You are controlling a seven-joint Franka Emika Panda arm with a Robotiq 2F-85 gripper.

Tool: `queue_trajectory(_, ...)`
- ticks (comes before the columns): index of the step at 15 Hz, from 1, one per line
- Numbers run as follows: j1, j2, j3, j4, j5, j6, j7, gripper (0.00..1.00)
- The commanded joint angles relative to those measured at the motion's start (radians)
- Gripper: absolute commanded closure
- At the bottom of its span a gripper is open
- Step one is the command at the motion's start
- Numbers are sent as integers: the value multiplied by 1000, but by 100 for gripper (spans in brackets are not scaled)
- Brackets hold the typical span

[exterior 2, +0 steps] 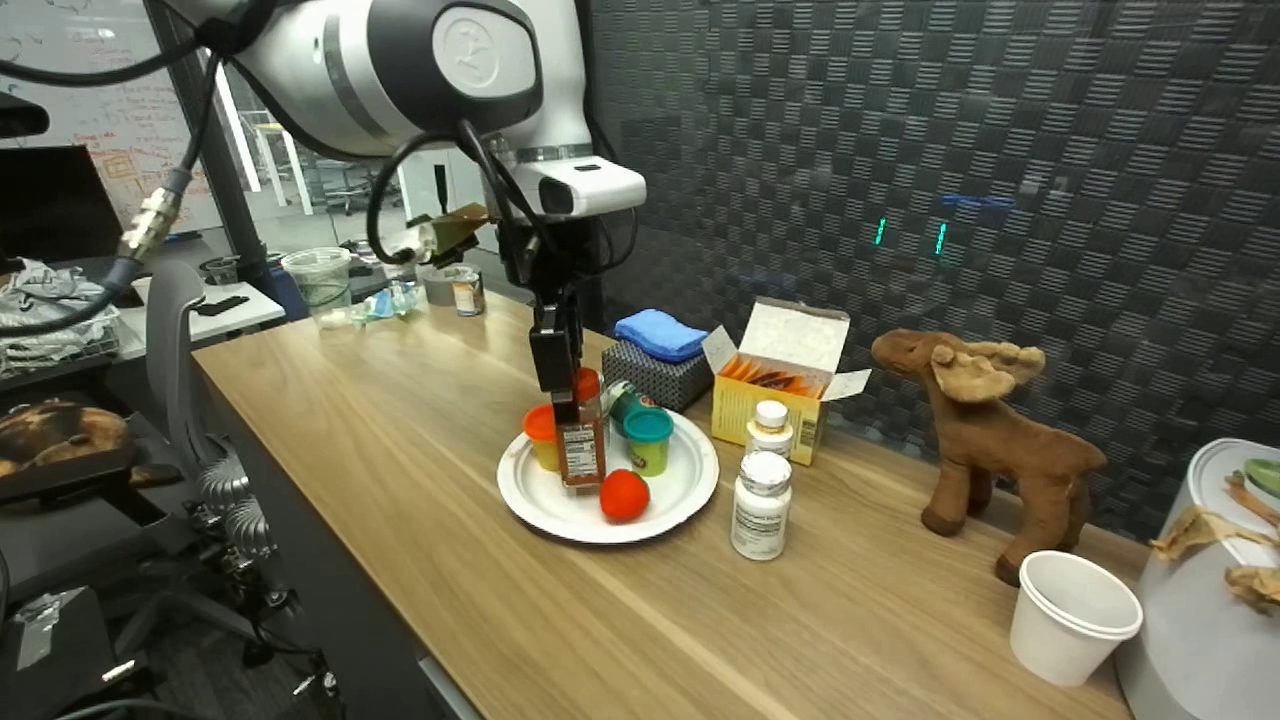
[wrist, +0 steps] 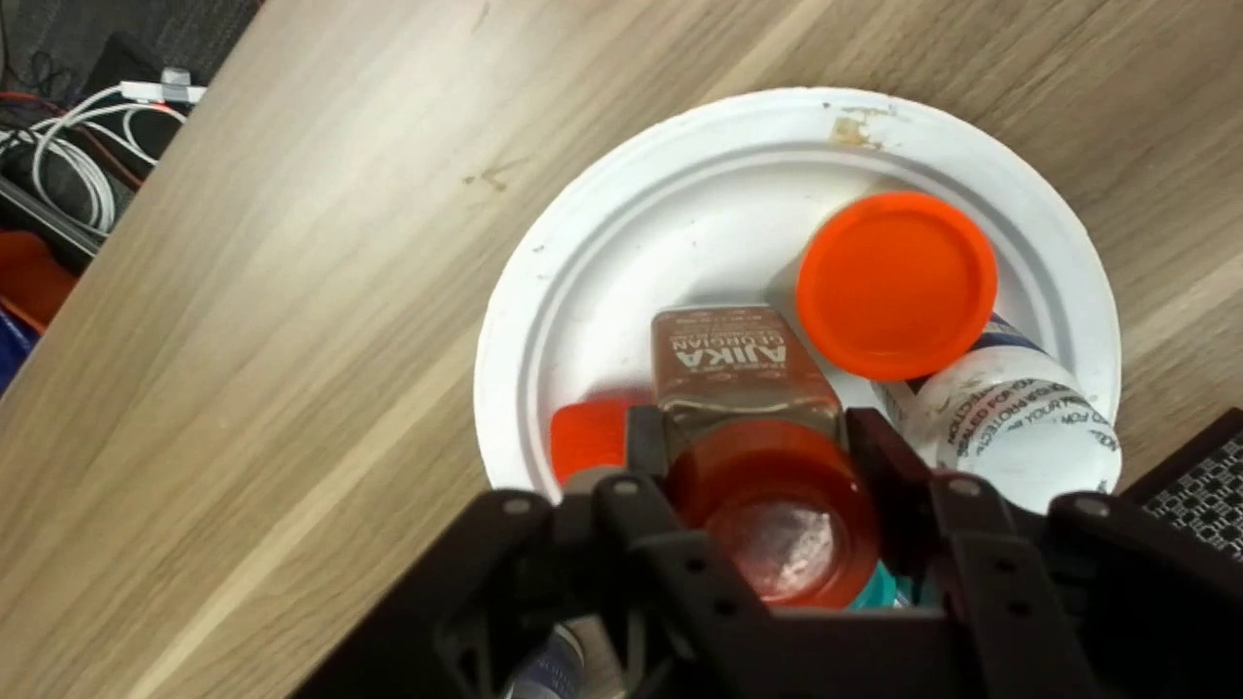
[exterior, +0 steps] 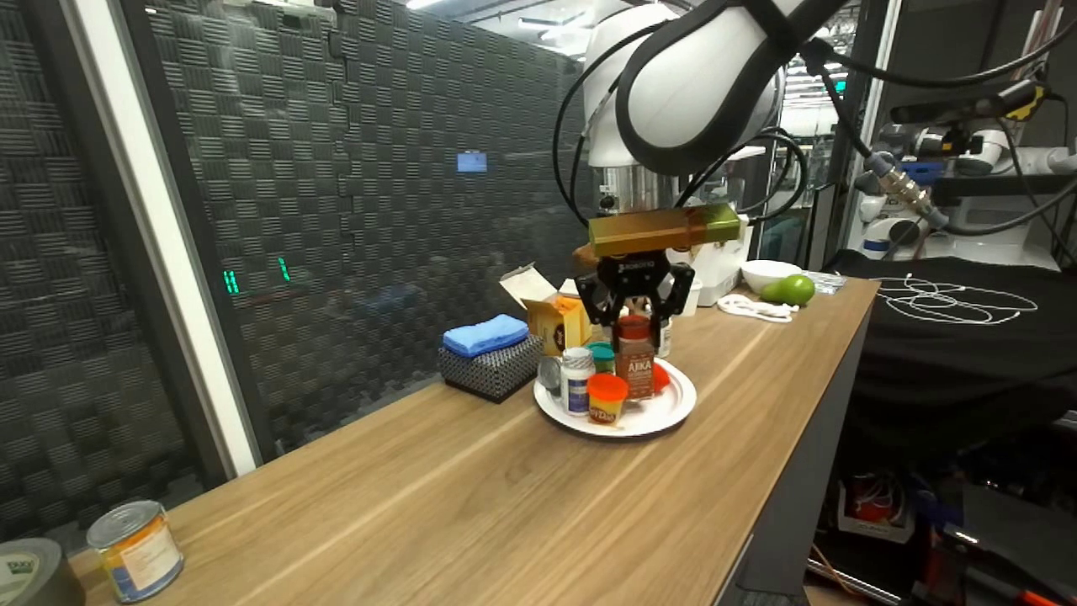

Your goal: Pick up all the objects surrounding the white plate and arrange them on the plate

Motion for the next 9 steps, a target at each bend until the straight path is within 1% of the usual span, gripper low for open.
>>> queue_trajectory(1, 8, 29, -23, 46, 39, 35, -14, 75)
queue_trajectory(5, 9, 47, -36, 68, 59, 52, -17, 75)
queue_trajectory(9, 10, 65, -31, 98, 103, 56, -32, 75)
